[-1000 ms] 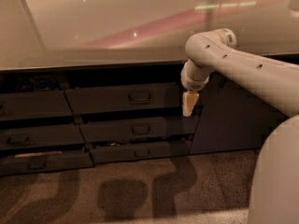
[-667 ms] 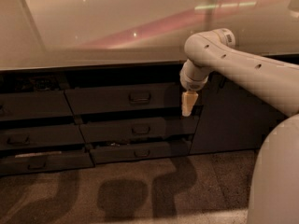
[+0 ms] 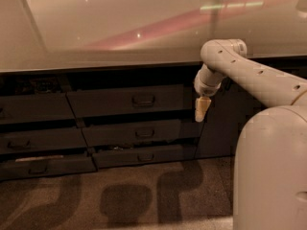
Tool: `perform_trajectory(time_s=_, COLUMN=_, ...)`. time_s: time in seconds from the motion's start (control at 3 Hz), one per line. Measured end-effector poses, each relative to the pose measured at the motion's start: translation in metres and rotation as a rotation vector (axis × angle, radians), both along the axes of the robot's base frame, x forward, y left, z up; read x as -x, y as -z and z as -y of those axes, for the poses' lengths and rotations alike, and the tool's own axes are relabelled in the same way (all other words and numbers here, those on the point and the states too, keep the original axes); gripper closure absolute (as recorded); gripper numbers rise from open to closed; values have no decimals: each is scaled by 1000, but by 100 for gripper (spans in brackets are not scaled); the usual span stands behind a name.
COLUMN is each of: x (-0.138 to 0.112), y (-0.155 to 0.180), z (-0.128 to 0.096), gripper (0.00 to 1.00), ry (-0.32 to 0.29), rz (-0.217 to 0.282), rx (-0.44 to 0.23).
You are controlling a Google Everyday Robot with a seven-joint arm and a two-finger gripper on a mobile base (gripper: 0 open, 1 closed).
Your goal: Open top drawer
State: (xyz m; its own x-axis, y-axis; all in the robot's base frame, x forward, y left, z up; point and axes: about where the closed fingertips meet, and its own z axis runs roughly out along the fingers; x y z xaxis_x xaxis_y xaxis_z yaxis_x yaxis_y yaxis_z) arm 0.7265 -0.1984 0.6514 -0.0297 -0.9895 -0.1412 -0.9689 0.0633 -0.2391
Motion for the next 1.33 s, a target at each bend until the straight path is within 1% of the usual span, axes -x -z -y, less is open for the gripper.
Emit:
perform_trajectory(time_s=0.33, x=0, y=0, z=0, gripper=0, ry=0, rz=0, rx=0)
perform_trajectory(time_s=0.67, x=0, y=4, z=0, gripper=0, ry=-8, rz=-18, rx=-34)
perform_trajectory(time_s=1.0, x=9, y=16, z=-1, gripper=0, ry=-39, rz=-79, rx=-130)
perform_trajectory(time_s=1.33, x=9, y=16, z=-1, gripper=0, ry=-39, rz=-79, rx=-130)
